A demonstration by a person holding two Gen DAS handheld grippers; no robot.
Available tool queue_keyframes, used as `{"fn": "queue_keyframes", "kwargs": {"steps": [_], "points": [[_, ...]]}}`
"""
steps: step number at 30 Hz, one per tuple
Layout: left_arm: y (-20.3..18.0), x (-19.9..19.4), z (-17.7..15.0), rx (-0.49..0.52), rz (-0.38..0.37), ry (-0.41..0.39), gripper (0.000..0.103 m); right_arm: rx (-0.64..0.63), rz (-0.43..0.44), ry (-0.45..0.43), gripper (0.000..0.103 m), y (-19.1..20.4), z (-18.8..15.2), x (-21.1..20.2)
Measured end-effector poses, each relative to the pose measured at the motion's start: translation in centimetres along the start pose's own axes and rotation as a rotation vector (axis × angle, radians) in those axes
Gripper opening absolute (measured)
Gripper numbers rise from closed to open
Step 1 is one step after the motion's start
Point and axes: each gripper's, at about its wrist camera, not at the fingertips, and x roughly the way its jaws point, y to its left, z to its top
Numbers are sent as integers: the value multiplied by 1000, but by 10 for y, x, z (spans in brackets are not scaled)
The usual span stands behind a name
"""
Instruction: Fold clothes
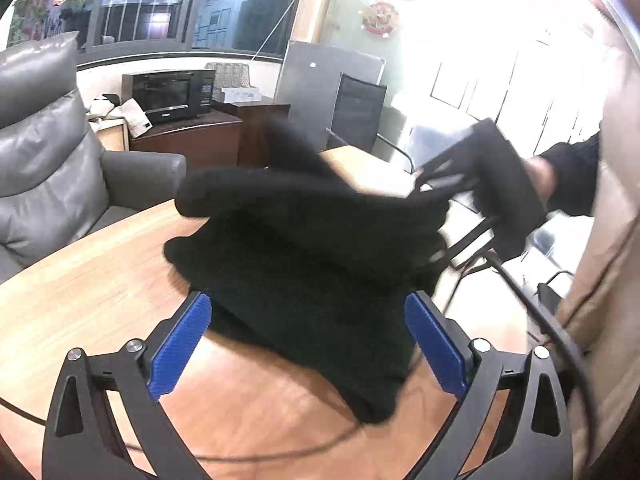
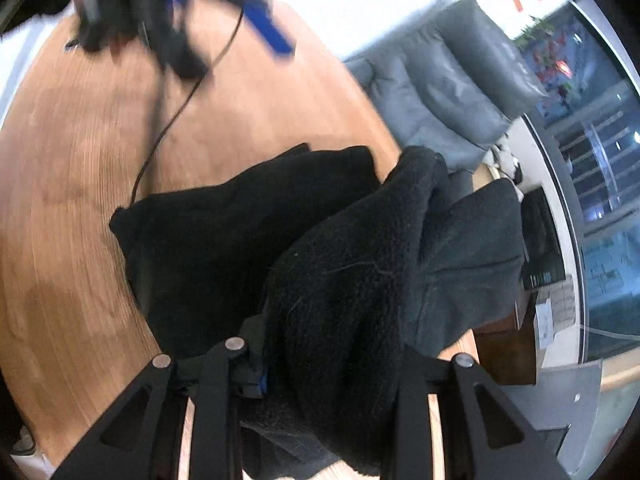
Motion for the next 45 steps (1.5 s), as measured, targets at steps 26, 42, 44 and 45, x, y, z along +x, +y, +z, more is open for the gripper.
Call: {"fn": "queue_keyframes", "kwargs": {"steps": [26,42,44,45], "points": [[17,-24,59,23,-73,23,102,130,246,-297,35,27,-24,3],[31,-213,150,-331,199,-118,103,566,394,-467,73,-74,-84,-49],[29,-236,147,-364,282,-158,103,679,402,-474,73,-103,-102,-52],[27,-248,146,-382,321,-182,103,742,398,-474,73,-116,-108,-47]]}}
